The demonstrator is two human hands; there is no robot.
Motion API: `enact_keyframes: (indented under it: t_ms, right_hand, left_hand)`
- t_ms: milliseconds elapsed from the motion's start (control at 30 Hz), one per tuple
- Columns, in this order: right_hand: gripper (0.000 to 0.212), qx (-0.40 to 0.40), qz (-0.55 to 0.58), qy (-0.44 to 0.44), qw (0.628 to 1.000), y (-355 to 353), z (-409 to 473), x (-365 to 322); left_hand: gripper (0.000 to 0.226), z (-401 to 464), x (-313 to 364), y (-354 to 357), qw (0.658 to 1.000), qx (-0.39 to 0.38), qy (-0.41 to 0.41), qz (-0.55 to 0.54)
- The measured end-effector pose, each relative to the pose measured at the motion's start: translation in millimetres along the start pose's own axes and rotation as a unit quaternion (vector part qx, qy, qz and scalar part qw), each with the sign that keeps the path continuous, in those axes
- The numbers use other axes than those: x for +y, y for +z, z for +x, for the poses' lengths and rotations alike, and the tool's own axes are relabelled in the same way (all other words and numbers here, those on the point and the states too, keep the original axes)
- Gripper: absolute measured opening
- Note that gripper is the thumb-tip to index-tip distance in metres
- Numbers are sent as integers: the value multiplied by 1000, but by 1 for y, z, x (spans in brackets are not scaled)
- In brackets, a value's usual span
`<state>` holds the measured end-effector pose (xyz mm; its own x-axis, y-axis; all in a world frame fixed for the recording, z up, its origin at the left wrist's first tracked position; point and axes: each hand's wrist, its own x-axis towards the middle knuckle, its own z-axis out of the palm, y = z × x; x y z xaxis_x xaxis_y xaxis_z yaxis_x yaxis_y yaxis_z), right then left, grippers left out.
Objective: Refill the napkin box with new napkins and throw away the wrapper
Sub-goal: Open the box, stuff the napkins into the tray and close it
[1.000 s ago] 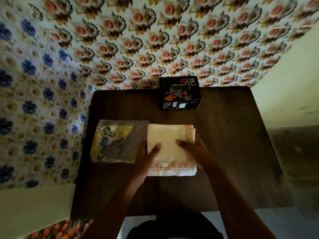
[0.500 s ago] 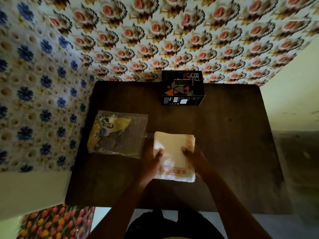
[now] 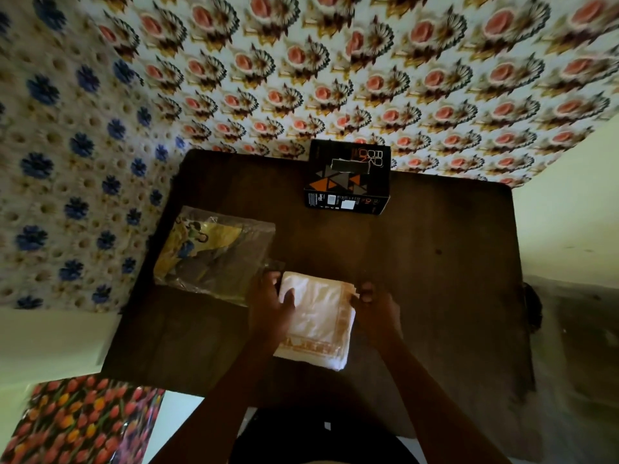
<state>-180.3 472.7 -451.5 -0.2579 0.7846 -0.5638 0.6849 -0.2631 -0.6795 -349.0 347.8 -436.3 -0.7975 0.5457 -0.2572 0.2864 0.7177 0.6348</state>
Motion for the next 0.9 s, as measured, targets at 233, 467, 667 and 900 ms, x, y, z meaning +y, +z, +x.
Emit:
enact_keyframes:
  t_ms: [233,467,667,900]
  right_hand:
    - [16,58,78,-60,993,-32,56,-51]
    - [58,150,22,-94,984,-54,148,-119]
    - [35,117,110,-57,985,-56,170,-128]
    - [16,88,258,16,962,-35,128,-69]
  left_hand:
    - [43,67,71,9,992,12,113,-45]
    - [65,174,123,22,993,-12,116,-19]
    - [63,209,130,34,990,-81,115,-32]
    - [35,173,91,35,988,-58,85,-119]
